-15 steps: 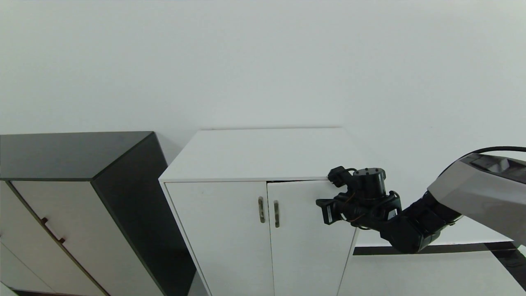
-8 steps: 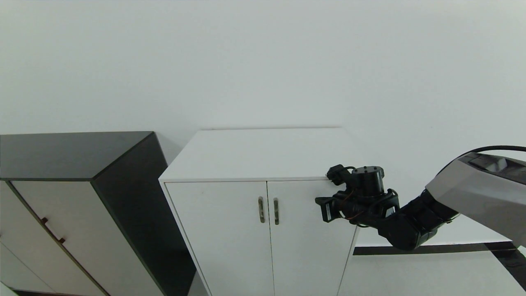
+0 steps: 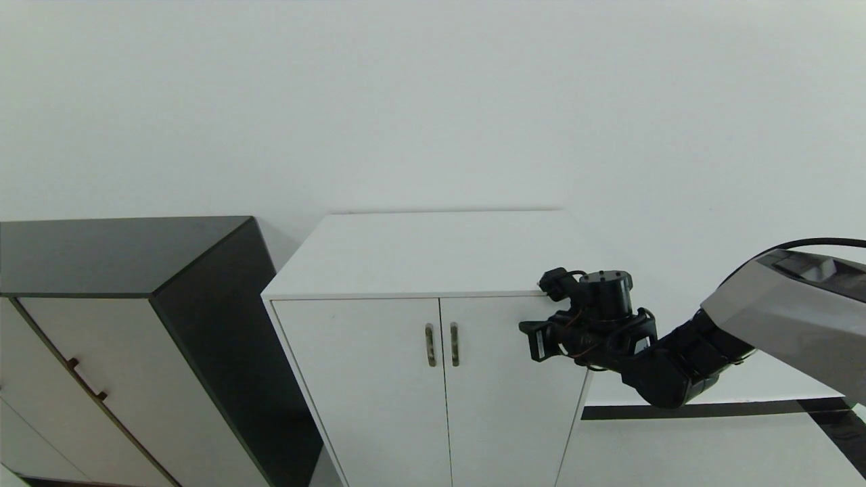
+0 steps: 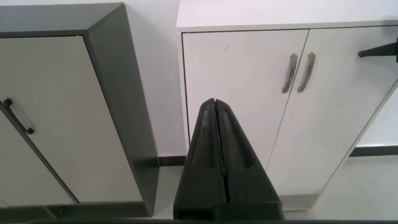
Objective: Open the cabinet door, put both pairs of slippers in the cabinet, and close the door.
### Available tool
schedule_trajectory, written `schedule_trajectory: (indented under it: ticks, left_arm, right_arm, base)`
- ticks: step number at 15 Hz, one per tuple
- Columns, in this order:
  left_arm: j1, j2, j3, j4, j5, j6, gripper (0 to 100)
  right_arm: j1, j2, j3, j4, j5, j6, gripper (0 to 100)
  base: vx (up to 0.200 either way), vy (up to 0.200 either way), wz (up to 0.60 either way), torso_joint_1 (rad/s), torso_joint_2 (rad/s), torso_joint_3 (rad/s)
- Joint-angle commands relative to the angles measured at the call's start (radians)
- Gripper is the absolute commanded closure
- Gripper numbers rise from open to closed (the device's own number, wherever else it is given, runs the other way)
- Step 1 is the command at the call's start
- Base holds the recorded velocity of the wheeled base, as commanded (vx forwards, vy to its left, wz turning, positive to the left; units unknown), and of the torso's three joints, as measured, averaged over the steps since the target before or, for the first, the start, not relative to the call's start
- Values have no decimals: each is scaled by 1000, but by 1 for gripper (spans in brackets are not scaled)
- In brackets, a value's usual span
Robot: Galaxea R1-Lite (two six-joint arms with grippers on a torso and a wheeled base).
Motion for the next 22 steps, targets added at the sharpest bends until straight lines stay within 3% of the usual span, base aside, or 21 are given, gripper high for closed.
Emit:
schedule_trajectory:
  ticks: [1,5,9,15,16,20,22]
  left_arm:
    - [0,0,0,0,0,0,100]
    - [0,0,0,0,0,0,100]
    - [0,0,0,0,0,0,100]
    - [0,0,0,0,0,0,100]
    - [0,0,0,0,0,0,100]
    - [0,0,0,0,0,0,100]
    - [0,0,0,0,0,0,100]
  right_arm:
    - [1,1,-4,6,1,-1,100]
    - [1,-7,6,9,-1,-1,100]
    - [2,-96,115,4,-2,-3,100]
    - [-38,-435,582,-95,-65,-6,100]
    - [-76,-524,691,-104,-65,-12,100]
    - [-242,-708,912,-104,-56,-67,100]
    - [-279,-786,1026,-104,-53,-112,100]
  base:
    - [0,0,0,0,0,0]
    - [0,0,0,0,0,0]
    - [0,0,0,0,0,0]
    - [0,0,0,0,0,0]
    - [0,0,0,0,0,0]
    - [0,0,0,0,0,0]
    - [0,0,0,0,0,0]
